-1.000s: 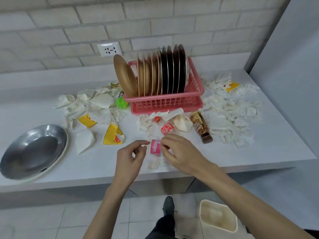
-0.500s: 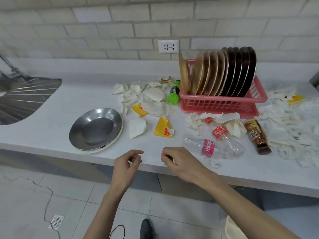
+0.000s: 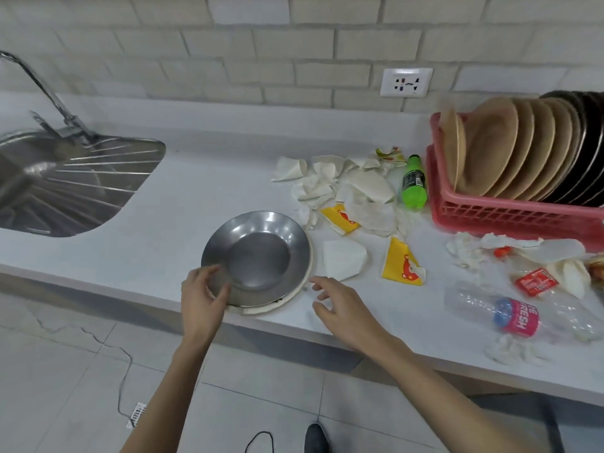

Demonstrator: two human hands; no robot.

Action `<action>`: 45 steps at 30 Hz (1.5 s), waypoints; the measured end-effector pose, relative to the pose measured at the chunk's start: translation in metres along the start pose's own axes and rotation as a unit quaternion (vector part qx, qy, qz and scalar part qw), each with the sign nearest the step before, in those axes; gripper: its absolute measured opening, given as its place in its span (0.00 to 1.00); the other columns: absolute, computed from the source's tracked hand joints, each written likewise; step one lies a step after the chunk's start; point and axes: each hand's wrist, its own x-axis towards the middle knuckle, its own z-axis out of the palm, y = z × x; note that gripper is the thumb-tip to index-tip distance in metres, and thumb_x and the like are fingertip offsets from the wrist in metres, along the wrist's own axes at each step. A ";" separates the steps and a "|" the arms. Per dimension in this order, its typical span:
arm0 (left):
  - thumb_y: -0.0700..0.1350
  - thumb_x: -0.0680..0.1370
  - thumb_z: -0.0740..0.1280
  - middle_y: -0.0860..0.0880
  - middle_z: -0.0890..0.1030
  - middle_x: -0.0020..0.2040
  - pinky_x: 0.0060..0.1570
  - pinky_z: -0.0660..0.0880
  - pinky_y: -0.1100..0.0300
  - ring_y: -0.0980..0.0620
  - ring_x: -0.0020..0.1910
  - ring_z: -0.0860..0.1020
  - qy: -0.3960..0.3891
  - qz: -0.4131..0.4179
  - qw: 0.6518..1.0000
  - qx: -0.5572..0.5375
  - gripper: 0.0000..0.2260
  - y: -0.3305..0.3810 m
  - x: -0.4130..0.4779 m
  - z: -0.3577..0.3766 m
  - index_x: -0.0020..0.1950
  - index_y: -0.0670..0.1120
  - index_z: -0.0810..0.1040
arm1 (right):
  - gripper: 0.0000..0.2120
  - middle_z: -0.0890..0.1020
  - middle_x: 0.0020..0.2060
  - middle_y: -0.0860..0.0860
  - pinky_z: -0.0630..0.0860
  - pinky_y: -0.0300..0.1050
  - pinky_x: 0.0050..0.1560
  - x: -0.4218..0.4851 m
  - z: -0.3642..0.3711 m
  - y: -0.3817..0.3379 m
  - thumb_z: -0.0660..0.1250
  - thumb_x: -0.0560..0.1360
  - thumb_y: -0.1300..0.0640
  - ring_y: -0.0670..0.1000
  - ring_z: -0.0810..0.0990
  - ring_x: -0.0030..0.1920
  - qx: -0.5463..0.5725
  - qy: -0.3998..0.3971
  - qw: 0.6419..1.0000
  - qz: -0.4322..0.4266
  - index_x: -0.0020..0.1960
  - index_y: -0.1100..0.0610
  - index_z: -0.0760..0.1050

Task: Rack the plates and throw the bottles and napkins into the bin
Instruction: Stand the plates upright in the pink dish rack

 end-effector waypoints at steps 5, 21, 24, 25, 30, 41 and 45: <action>0.53 0.73 0.75 0.43 0.69 0.72 0.65 0.67 0.42 0.40 0.71 0.65 -0.043 -0.078 0.995 0.038 0.34 -0.029 0.044 0.002 0.74 0.44 0.66 | 0.29 0.63 0.70 0.42 0.74 0.43 0.63 0.017 0.020 -0.002 0.62 0.79 0.59 0.42 0.71 0.63 0.022 0.028 0.999 0.018 0.78 0.48 0.57; 0.53 0.68 0.70 0.47 0.79 0.61 0.57 0.74 0.50 0.49 0.58 0.75 -0.029 0.001 0.999 -0.043 0.25 -0.041 0.066 -0.002 0.63 0.46 0.77 | 0.34 0.53 0.78 0.41 0.66 0.51 0.73 0.038 0.042 -0.007 0.62 0.80 0.58 0.43 0.55 0.77 0.035 0.020 0.998 0.054 0.80 0.47 0.49; 0.50 0.68 0.71 0.48 0.78 0.64 0.62 0.72 0.50 0.48 0.63 0.73 -0.007 -0.015 0.996 -0.090 0.27 -0.029 0.063 -0.009 0.67 0.47 0.75 | 0.33 0.56 0.78 0.41 0.67 0.52 0.72 0.040 0.040 -0.008 0.63 0.80 0.57 0.44 0.58 0.76 0.059 0.025 0.996 0.062 0.80 0.46 0.51; 0.49 0.69 0.71 0.50 0.78 0.63 0.60 0.73 0.51 0.49 0.62 0.74 -0.003 -0.024 0.993 -0.114 0.26 -0.025 0.061 -0.011 0.67 0.50 0.74 | 0.33 0.57 0.77 0.41 0.67 0.53 0.72 0.040 0.039 -0.008 0.63 0.80 0.57 0.44 0.59 0.76 0.068 0.025 0.995 0.065 0.80 0.45 0.52; 0.40 0.75 0.72 0.54 0.83 0.48 0.47 0.79 0.56 0.53 0.43 0.82 0.020 -0.062 0.974 -0.217 0.24 -0.001 0.051 -0.021 0.68 0.56 0.74 | 0.31 0.65 0.73 0.41 0.66 0.47 0.72 0.038 0.034 -0.011 0.64 0.80 0.56 0.43 0.66 0.71 0.116 0.027 0.990 0.077 0.78 0.42 0.56; 0.35 0.78 0.68 0.56 0.84 0.53 0.43 0.76 0.69 0.59 0.46 0.81 -0.016 -0.039 0.950 -0.309 0.20 0.058 0.012 0.001 0.68 0.51 0.75 | 0.33 0.74 0.62 0.37 0.76 0.47 0.62 0.008 -0.018 0.009 0.64 0.79 0.63 0.44 0.77 0.60 0.274 0.162 0.941 0.112 0.79 0.48 0.54; 0.36 0.78 0.68 0.58 0.82 0.58 0.51 0.77 0.62 0.58 0.54 0.81 -0.041 -0.046 0.940 -0.336 0.22 0.089 -0.012 0.023 0.69 0.53 0.74 | 0.28 0.80 0.51 0.32 0.79 0.39 0.50 -0.023 -0.053 0.024 0.62 0.79 0.67 0.39 0.81 0.52 0.318 0.198 0.922 0.099 0.75 0.49 0.62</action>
